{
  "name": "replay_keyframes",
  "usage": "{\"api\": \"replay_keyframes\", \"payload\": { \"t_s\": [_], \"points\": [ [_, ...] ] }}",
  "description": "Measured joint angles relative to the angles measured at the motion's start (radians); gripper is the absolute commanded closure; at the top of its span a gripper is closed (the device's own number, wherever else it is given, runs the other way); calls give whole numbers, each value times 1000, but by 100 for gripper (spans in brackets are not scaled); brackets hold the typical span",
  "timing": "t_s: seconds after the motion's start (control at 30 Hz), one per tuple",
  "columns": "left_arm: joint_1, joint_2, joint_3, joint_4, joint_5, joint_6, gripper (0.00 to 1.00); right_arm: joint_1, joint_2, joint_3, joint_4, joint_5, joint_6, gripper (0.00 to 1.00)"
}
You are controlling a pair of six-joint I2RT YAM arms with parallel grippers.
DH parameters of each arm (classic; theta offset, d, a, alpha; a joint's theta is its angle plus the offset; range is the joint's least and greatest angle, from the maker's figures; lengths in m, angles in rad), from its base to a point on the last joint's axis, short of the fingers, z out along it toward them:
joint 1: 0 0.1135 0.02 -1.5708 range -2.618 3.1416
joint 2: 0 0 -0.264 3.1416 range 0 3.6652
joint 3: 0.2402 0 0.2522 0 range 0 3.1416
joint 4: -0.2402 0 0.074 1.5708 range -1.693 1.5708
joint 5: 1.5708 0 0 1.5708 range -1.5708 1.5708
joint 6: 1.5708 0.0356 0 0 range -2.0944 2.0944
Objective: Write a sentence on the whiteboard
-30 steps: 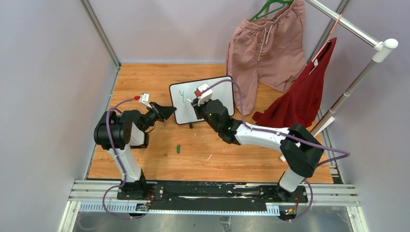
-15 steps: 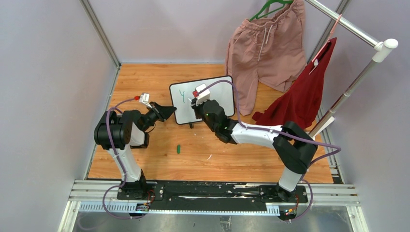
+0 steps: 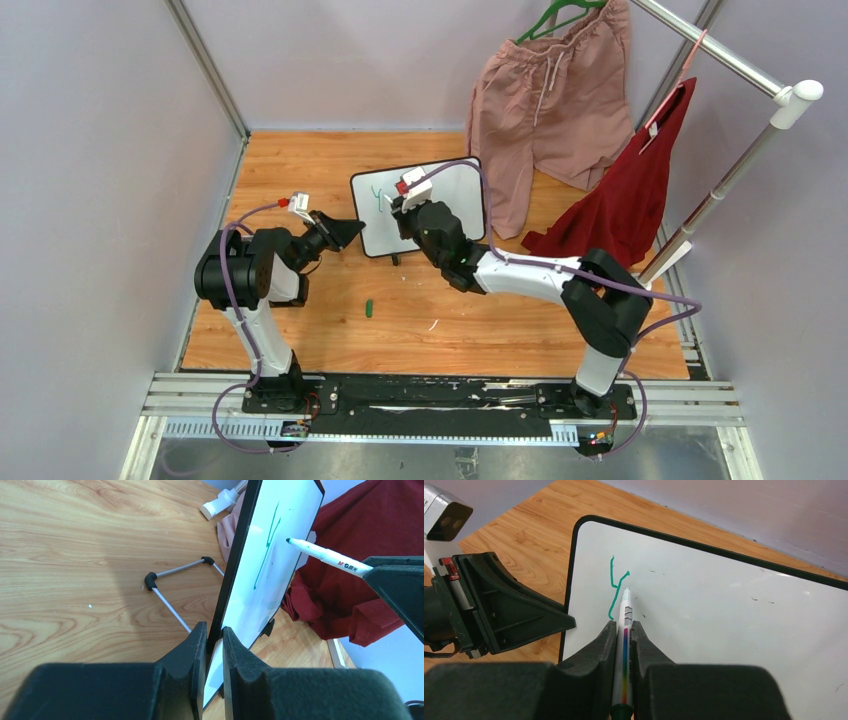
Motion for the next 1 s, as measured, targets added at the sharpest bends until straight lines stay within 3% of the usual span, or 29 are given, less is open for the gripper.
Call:
{"api": "replay_keyframes", "payload": {
  "t_s": [1.0],
  "points": [
    [-1, 0, 0, 0, -7, 0, 100, -6, 25, 5, -32, -1, 2, 100]
  ]
}}
